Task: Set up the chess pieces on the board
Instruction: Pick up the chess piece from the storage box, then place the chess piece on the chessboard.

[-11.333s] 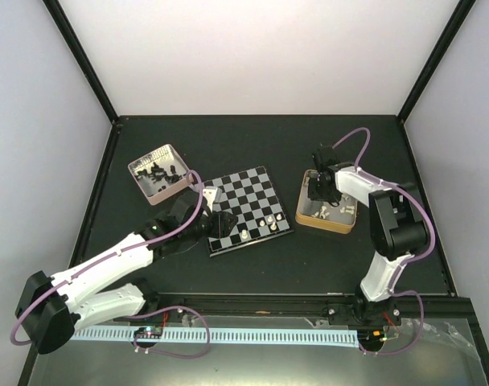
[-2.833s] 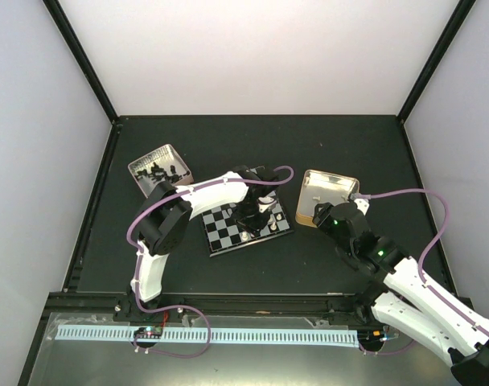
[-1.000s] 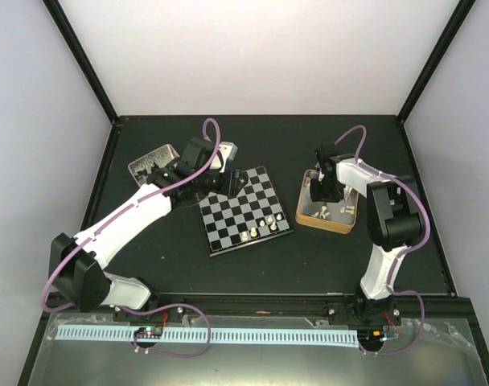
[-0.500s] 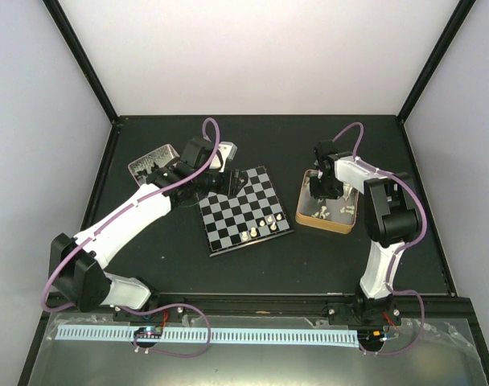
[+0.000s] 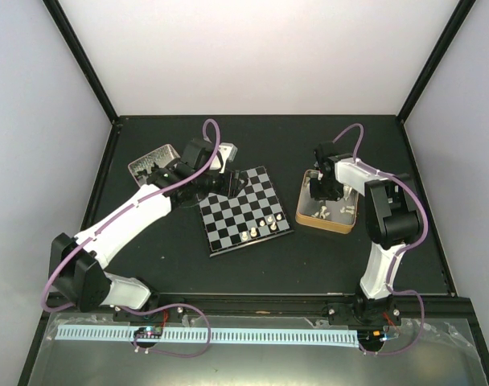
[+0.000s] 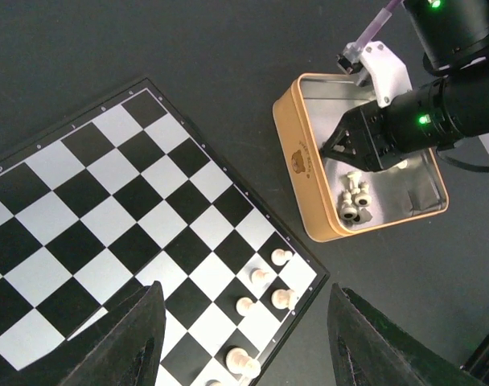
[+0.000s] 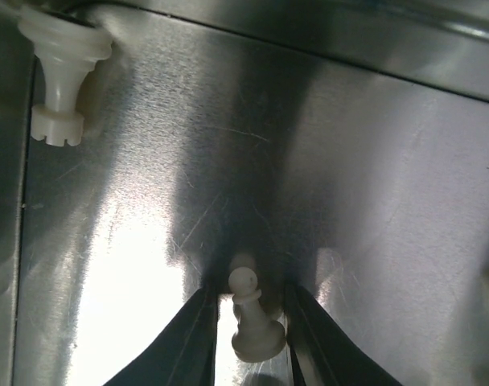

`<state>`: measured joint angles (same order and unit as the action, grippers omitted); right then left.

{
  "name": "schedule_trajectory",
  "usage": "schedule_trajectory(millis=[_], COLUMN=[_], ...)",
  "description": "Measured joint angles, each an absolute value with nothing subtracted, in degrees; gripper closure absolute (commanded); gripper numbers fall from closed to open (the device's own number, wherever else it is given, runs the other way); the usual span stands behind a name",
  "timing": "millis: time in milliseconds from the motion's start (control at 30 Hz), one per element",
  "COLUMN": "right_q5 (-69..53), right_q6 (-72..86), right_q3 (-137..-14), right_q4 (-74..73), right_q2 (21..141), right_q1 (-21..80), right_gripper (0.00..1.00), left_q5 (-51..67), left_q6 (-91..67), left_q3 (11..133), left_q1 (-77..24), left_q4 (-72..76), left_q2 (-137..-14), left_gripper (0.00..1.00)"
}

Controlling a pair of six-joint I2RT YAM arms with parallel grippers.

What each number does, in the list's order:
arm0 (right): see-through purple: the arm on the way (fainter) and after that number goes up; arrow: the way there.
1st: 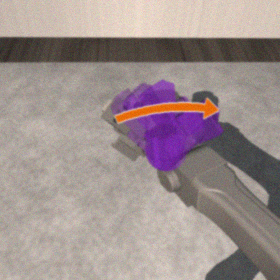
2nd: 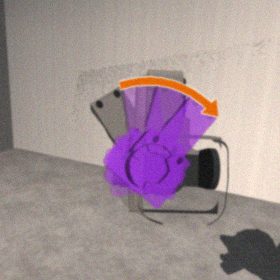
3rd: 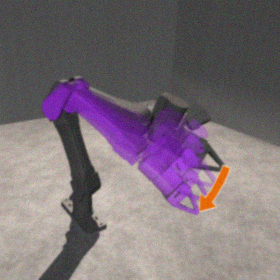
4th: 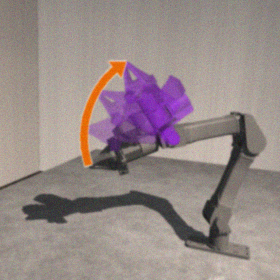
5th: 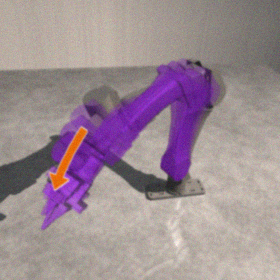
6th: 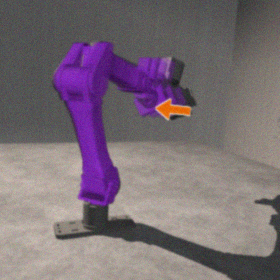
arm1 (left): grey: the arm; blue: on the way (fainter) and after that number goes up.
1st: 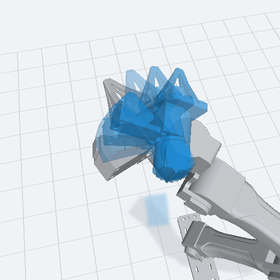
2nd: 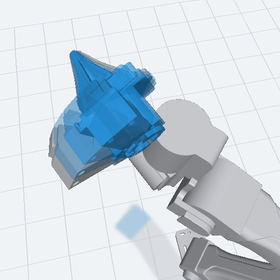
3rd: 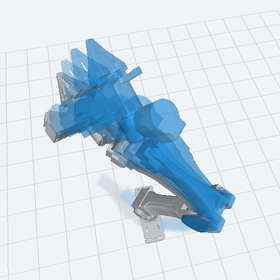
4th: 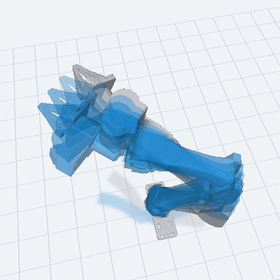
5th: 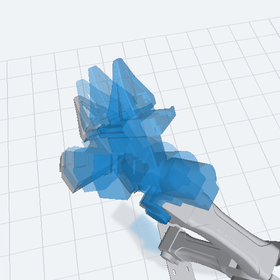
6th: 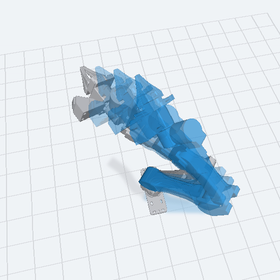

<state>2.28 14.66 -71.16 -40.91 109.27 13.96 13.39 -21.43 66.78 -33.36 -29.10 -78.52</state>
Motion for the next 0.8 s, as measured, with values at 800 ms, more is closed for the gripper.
schedule_trajectory(millis=[800], right_q5=[-21.63], right_q6=[13.74], right_q3=[-56.51], right_q4=[-23.68], right_q2=[77.56], right_q1=[16.47], right_gripper=[0.92], left_q5=[22.39], left_q6=[-28.10], left_q3=[61.32], left_q1=[-33.32], left_q4=[-25.82], left_q2=[-69.10], left_gripper=[0.34])
